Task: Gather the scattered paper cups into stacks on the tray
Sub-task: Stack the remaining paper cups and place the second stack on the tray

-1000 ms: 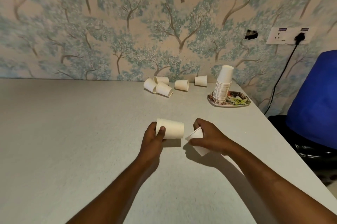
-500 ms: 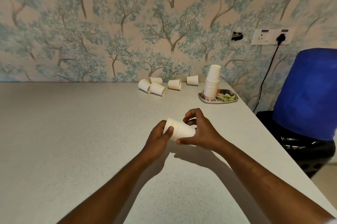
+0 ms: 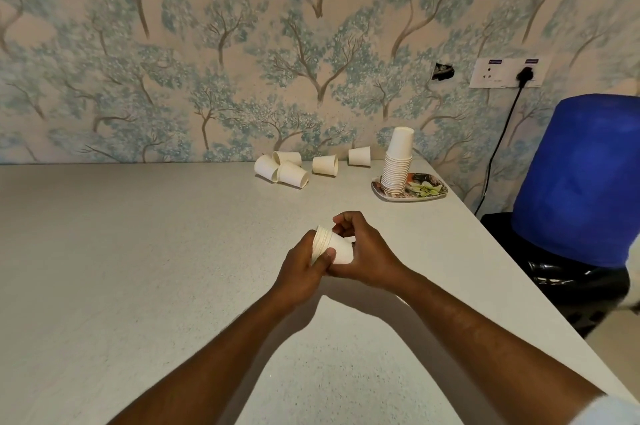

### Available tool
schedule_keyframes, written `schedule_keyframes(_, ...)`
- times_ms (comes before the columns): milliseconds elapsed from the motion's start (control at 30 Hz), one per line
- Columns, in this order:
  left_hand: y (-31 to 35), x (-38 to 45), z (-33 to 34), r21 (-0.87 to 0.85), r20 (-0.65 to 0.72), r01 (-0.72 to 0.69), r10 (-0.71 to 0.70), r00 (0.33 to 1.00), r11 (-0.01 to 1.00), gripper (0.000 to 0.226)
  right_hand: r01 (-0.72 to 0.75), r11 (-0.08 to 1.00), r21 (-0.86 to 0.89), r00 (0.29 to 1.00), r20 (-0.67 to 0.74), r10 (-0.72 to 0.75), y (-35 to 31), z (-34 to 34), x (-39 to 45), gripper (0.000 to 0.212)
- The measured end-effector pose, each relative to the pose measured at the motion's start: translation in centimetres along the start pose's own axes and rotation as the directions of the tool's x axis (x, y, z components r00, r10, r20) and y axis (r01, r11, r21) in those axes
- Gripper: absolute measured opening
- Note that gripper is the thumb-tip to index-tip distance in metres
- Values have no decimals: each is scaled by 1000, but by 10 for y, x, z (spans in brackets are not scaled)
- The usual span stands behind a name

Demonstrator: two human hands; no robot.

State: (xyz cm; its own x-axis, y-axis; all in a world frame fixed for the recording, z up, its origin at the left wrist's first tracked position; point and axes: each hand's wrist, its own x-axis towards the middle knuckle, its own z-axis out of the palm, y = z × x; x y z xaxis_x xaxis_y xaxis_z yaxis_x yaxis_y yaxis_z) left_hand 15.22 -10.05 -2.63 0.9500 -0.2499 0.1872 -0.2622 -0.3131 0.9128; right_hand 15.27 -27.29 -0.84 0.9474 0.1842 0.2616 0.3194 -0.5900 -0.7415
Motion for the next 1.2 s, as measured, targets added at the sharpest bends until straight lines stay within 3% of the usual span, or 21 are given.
schedule_keyframes(133, -13, 24, -9, -30, -113, 28, -32, 993, 999, 42, -57, 998, 2, 996, 73, 57, 13, -10, 26, 88)
schedule_keyframes(300, -34, 69, -28, -85, -201, 81, -96, 975, 993, 44, -194, 977, 85, 952, -224, 208, 45, -21, 76, 48)
schedule_keyframes(500, -62, 122, -41, -262, -225, 92, -153, 962, 961, 45, -331, 943, 7, 864, -400, 307, 89, -27, 150, 26)
schedule_keyframes(600, -82, 137, -40, -339, -212, 100, -180, 961, 936, 43, -380, 925, 9, 843, -408, 350, 104, -29, 187, 30)
schedule_keyframes(767, -110, 145, -43, -217, -307, 21, -88, 947, 976, 23, -397, 917, -42, 850, -394, 349, 132, -31, 246, 57)
schedule_keyframes(900, -118, 148, -45, -224, -306, 7, -77, 949, 975, 30, -399, 901, 172, 814, -386, 434, 150, -31, 273, 71)
schedule_keyframes(1033, -117, 151, -43, -220, -298, -1, -67, 952, 976, 35, -370, 903, 219, 761, -486, 429, 165, -24, 290, 60)
schedule_keyframes(1200, -116, 152, -41, -166, -320, 27, -80, 944, 986, 21, -419, 876, 239, 736, -475, 482, 169, -19, 306, 46)
